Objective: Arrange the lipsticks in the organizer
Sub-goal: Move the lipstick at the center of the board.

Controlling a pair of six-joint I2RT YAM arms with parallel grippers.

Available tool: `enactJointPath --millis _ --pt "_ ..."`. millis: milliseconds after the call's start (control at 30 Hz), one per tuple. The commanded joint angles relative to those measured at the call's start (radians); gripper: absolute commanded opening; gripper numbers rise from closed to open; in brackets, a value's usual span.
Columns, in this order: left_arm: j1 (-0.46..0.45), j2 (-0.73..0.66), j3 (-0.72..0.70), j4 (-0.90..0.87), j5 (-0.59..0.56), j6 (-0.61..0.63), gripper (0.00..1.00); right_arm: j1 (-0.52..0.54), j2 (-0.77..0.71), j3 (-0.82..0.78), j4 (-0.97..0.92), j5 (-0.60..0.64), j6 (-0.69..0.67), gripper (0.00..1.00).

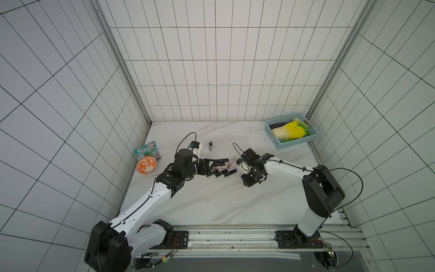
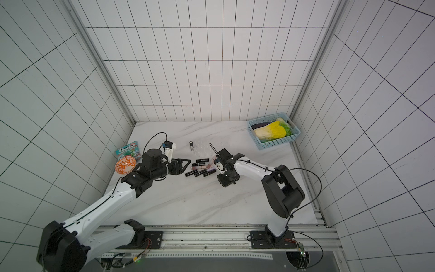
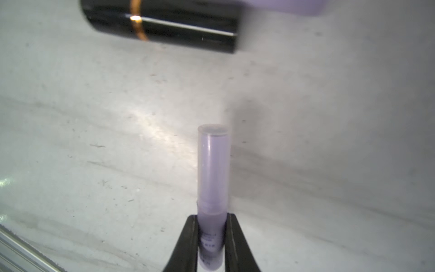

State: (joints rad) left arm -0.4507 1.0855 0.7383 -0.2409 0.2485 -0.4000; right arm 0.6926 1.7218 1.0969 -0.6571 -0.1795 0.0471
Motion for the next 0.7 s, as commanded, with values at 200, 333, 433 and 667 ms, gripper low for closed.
enactJointPath --millis 200,333,433,667 --pt "-0.005 -0.028 0.022 -0.001 0.005 0.018 0.64 -0.097 0.221 0.25 -0.066 0.085 0.011 0.2" --pt "-0.005 -0.039 0.017 -0.008 -0.004 0.027 0.64 -0.097 0.302 0.332 -0.099 0.088 -0.008 0.23" --pt "-0.005 -0.037 0.011 -0.007 -0.005 0.032 0.64 -0.097 0.311 0.325 -0.092 0.09 -0.01 0.36" --pt "-0.005 -0.03 0.024 -0.025 0.016 0.042 0.64 -0.082 0.165 0.246 -0.079 0.109 -0.004 0.66"
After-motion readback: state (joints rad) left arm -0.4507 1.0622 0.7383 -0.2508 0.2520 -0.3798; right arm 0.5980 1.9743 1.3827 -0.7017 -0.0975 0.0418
